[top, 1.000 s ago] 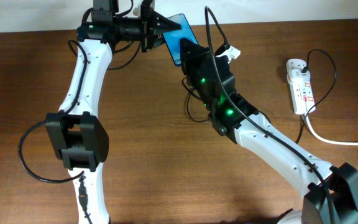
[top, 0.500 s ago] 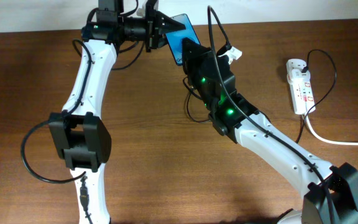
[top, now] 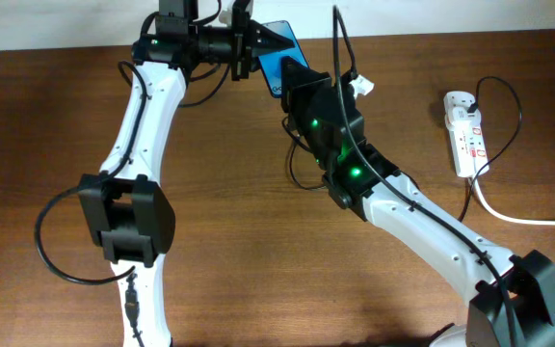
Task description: Plug charger to phone and switch on socket
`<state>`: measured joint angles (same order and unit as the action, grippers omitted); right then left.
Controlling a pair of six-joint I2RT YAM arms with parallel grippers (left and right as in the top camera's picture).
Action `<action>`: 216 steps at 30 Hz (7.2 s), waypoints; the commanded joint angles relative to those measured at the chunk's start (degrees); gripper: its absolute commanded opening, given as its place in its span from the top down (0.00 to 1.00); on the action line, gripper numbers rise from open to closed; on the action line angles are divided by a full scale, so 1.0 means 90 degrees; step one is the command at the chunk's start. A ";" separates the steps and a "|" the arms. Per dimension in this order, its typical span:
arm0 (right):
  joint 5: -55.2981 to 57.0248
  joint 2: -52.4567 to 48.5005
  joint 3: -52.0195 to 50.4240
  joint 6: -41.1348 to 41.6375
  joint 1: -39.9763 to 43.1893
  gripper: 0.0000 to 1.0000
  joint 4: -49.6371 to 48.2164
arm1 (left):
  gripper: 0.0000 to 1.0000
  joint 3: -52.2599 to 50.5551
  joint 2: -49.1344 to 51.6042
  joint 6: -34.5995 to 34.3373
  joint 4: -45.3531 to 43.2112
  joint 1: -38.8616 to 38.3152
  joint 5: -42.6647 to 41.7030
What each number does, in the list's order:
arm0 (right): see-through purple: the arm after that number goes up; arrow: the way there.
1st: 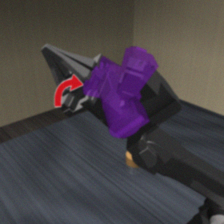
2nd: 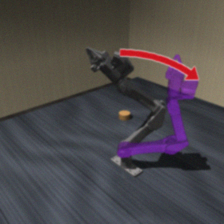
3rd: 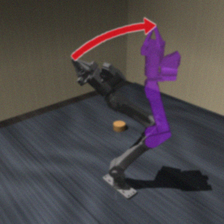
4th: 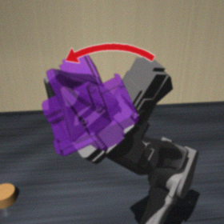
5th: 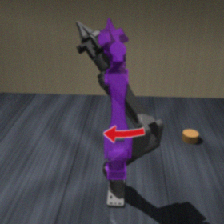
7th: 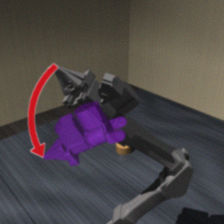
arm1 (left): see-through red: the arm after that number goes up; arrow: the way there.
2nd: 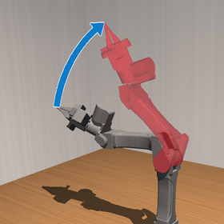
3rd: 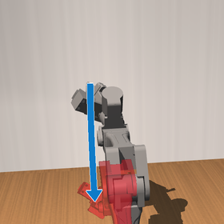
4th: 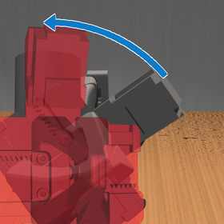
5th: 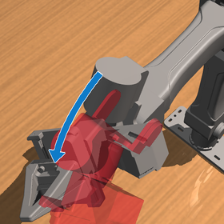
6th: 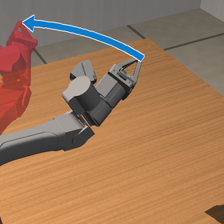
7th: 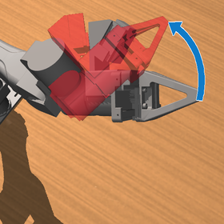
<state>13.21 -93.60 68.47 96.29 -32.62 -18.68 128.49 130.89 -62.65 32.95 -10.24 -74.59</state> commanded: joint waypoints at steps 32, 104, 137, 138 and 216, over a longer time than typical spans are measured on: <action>-0.1841 0.0236 0.0245 -0.6669 0.0797 0.20 0.4840 | 1.00 0.0109 -0.0032 0.3670 0.2633 0.1688 0.0872; -0.5484 0.1069 -0.0845 -0.6096 0.0418 0.96 0.2142 | 1.00 0.0109 -0.0032 0.4903 0.2778 0.0644 -0.1409; -0.5394 0.1069 -0.0845 -0.6096 0.0430 0.96 0.1838 | 1.00 0.0109 -0.0032 0.5042 0.2924 0.0738 -0.1734; -0.5389 0.1069 -0.0845 -0.6093 0.0430 0.96 0.1826 | 1.00 0.0109 -0.0032 0.5044 0.2924 0.0738 -0.1734; -0.4384 0.1066 -0.0845 -0.6800 0.1086 0.36 0.4631 | 0.98 -0.1146 0.1396 0.6198 0.3876 0.0046 0.3281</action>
<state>-27.14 -83.96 60.20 36.01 -22.74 22.63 118.15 143.11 -5.87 67.88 -9.06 -46.83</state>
